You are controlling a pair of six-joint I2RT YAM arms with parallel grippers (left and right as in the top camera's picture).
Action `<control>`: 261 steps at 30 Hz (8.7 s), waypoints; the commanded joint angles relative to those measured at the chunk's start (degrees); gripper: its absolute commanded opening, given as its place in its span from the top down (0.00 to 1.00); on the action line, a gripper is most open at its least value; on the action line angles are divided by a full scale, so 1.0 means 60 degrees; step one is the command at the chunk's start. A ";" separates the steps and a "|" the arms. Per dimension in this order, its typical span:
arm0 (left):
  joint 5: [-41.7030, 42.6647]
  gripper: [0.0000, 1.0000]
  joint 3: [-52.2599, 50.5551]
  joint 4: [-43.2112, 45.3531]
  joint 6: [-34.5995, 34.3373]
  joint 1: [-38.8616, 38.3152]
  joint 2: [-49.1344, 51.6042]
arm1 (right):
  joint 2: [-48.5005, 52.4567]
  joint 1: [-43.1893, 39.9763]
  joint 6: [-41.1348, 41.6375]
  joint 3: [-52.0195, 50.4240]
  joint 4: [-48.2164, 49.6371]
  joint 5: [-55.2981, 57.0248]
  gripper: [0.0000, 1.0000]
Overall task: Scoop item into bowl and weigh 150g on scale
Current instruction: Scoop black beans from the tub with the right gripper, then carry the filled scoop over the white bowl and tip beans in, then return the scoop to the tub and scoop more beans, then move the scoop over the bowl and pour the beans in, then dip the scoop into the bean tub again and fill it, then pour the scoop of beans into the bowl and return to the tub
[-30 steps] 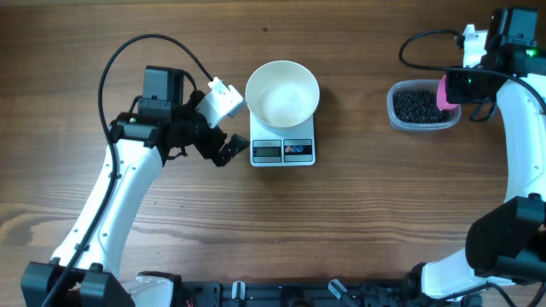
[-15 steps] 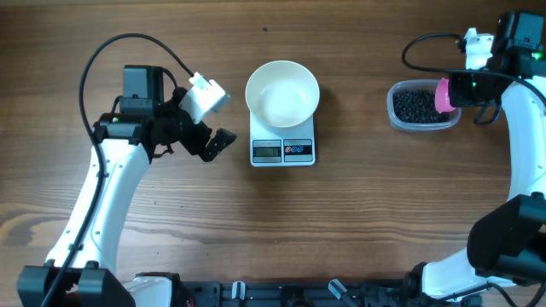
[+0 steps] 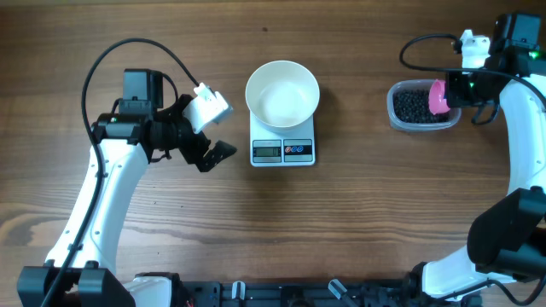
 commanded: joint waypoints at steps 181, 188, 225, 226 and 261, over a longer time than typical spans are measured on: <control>0.0321 0.00 -0.0047 -0.0313 0.0936 0.0047 -0.0149 | 0.0186 0.7927 0.2991 0.1541 0.0943 0.2430 0.96; 0.0321 0.00 -0.0047 -0.0313 0.0936 0.0047 -0.0149 | -0.2306 0.4477 0.2772 0.1541 -0.0619 -0.0295 0.96; 0.0321 0.00 -0.0047 -0.0313 0.0936 0.0047 -0.0149 | 0.0776 0.0528 0.1519 -0.0841 -0.0688 -0.3337 0.96; 0.0321 0.00 -0.0047 -0.0313 0.0936 0.0047 -0.0149 | 0.0776 0.0477 0.1530 -0.0841 -0.0841 -0.3340 0.96; 0.0321 0.00 -0.0047 -0.0313 0.0936 0.0047 -0.0149 | 0.0816 0.2659 0.4258 0.0255 0.1960 -0.7708 0.96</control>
